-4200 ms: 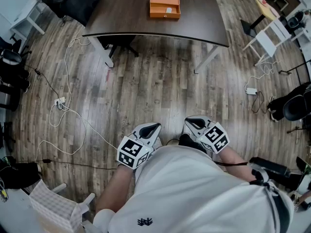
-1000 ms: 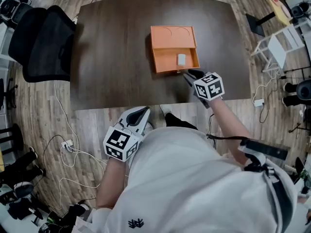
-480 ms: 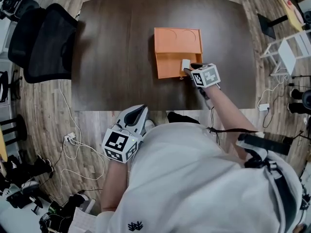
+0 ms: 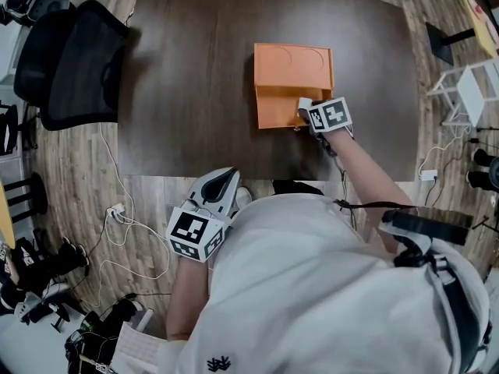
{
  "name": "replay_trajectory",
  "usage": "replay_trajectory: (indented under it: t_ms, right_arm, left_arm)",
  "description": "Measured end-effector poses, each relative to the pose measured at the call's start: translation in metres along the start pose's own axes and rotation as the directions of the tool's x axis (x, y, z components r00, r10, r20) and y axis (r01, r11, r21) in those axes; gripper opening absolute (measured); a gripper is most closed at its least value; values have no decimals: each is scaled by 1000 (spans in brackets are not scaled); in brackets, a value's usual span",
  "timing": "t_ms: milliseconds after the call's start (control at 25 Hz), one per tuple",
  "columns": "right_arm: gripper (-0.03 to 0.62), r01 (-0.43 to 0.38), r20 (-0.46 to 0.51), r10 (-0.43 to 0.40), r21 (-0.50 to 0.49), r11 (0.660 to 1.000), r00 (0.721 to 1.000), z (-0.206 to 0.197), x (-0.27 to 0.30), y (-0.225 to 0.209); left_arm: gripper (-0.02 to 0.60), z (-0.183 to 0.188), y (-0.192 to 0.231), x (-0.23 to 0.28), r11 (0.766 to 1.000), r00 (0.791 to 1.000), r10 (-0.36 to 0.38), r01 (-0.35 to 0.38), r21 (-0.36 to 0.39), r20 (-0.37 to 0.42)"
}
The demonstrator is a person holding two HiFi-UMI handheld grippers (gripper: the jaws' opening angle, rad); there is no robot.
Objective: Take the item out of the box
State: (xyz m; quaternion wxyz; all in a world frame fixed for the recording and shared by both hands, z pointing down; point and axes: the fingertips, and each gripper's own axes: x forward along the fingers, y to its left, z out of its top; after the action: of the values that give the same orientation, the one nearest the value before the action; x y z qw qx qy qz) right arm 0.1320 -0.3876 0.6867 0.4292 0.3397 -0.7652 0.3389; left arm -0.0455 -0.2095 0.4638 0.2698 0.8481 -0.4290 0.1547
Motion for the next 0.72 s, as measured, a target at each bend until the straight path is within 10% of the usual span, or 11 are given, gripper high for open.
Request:
replay_trajectory:
  t_ms: [720]
  right_arm:
    - [209,11,-37,-16,-138,990,999,10,21,15]
  left_arm:
    - [10,2,12,4,1000,1000,18,-18,-18,-12]
